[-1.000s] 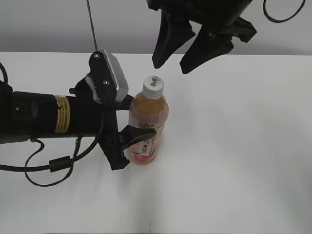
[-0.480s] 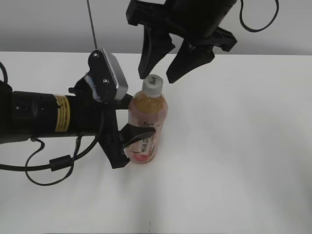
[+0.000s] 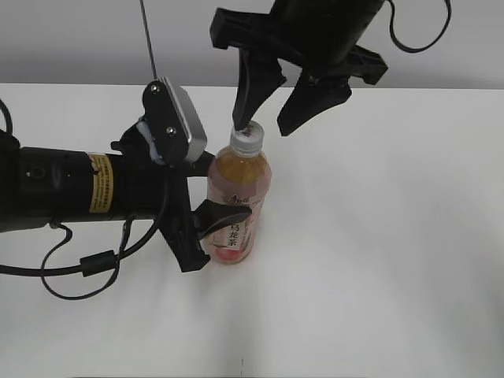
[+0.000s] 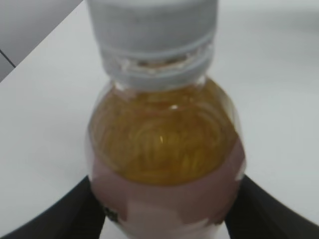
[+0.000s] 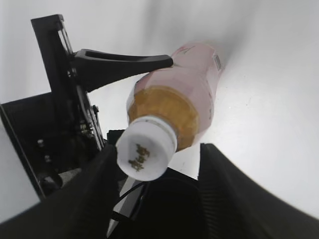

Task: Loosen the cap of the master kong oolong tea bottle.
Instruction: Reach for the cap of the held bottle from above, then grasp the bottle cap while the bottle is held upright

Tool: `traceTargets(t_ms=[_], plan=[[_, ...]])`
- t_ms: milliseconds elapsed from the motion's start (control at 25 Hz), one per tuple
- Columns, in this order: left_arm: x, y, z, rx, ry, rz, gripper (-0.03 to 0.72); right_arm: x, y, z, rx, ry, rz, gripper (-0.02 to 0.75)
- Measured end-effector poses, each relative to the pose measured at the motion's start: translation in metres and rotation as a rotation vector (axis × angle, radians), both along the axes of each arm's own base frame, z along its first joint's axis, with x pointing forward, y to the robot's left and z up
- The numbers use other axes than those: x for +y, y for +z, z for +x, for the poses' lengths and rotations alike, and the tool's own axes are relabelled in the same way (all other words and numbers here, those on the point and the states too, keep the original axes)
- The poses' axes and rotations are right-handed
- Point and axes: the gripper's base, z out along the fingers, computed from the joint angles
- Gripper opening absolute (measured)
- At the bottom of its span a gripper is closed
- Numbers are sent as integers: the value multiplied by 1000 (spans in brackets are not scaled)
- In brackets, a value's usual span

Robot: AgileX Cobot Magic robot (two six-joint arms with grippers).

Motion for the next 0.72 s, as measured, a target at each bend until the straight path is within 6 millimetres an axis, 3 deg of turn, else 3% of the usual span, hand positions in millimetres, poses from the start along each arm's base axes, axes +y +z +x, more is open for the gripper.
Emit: traceTargets(t_ms=[720], plan=[[0,0,0,0,1,0,422,7,-12,4,66,-21,19,397]])
